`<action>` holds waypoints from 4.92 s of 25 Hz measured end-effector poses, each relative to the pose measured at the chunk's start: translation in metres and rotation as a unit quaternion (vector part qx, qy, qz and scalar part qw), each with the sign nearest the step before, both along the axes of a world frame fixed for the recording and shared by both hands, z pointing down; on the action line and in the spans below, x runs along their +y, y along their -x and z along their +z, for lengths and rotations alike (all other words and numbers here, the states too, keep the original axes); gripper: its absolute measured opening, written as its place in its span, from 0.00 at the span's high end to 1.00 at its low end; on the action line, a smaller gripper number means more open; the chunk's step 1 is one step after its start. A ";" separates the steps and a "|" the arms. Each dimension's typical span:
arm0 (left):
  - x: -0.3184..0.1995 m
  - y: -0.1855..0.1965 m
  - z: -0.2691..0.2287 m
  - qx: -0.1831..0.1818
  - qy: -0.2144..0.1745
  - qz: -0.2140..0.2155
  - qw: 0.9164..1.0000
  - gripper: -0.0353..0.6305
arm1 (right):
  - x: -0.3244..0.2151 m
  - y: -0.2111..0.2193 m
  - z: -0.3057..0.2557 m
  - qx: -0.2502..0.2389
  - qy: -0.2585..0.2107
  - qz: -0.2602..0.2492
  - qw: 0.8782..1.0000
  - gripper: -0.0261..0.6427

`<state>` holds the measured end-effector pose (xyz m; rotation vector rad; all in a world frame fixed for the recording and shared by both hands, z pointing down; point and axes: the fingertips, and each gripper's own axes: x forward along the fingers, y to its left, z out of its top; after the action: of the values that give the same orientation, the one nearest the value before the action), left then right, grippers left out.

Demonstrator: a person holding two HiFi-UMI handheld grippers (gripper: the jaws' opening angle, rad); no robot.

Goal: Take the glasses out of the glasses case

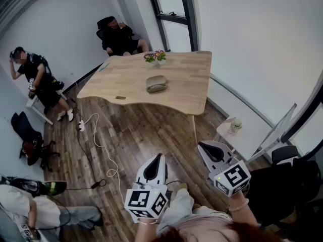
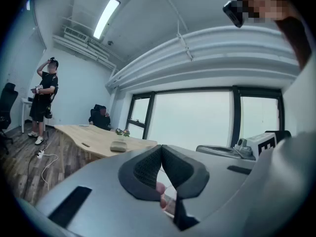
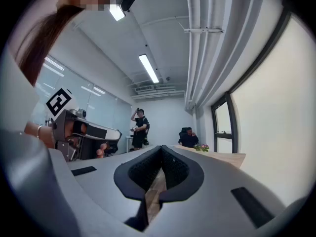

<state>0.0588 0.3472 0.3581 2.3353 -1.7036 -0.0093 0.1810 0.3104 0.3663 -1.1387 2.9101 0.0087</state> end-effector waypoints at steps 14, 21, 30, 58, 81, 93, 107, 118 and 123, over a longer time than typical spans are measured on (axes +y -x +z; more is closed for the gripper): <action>-0.065 0.030 0.009 0.004 0.001 0.013 1.000 0.94 | -0.060 0.030 0.010 0.004 -0.003 0.007 1.000 0.96; -0.104 0.056 0.008 0.008 -0.003 0.022 1.000 0.94 | -0.095 0.058 0.013 0.006 0.006 0.009 1.000 0.96; -0.154 0.094 0.010 0.012 -0.009 0.032 0.999 0.94 | -0.145 0.090 0.018 -0.005 0.037 0.027 0.999 0.96; -0.284 0.140 0.034 0.013 0.007 0.044 0.999 0.94 | -0.280 0.135 0.039 -0.012 0.046 0.054 0.997 0.96; -0.452 0.152 0.024 0.003 0.013 -0.004 1.000 0.94 | -0.453 0.158 0.035 0.006 0.032 -0.019 0.999 0.96; -0.505 0.169 0.034 0.006 0.024 -0.041 0.999 0.94 | -0.511 0.182 0.058 0.053 0.033 -0.067 0.996 0.96; -0.546 0.202 0.040 0.005 0.032 -0.034 0.999 0.94 | -0.551 0.227 0.101 0.115 0.056 -0.116 0.985 0.95; -0.584 0.228 0.050 0.005 0.040 -0.010 0.999 0.94 | -0.579 0.259 0.154 0.182 0.088 -0.147 0.968 0.90; -0.596 0.238 0.057 0.004 0.046 -0.006 0.999 0.94 | -0.586 0.273 0.182 0.224 0.097 -0.170 0.955 0.89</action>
<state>-0.1796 -0.2492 0.4154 2.2556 -1.6770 0.0562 -0.0923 -0.2757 0.5478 -0.7045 3.5480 -0.0269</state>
